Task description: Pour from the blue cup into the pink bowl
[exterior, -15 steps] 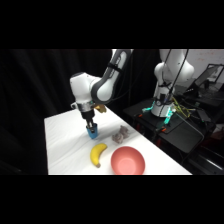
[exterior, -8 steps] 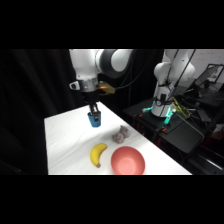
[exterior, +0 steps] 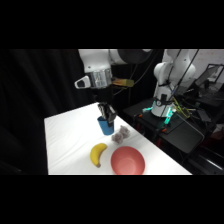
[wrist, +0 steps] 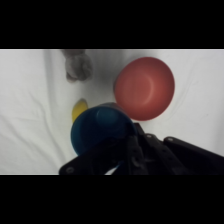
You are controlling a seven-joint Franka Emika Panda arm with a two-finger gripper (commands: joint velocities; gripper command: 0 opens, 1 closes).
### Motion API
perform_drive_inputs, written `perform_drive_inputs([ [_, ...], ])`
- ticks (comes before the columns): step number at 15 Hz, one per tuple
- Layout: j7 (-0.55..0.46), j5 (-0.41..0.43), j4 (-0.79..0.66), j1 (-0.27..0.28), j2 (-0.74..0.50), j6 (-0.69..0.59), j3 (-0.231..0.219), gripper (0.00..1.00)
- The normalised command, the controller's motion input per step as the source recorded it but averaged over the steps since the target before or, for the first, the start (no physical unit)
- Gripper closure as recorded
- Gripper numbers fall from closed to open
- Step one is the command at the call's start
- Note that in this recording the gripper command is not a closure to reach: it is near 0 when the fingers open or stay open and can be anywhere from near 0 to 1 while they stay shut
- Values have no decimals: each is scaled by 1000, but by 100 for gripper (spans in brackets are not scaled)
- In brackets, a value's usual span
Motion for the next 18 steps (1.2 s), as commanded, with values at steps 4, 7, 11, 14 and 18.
perform_drive_inputs([
  [4,-561,471,130,-22,94,-198,103,4],
  [7,-700,592,228,-110,200,-318,102,4],
  [11,-631,471,263,-169,197,-459,106,4],
  [14,-547,359,290,-202,198,-597,64,4],
  [18,-421,301,370,-187,331,-657,2,4],
])
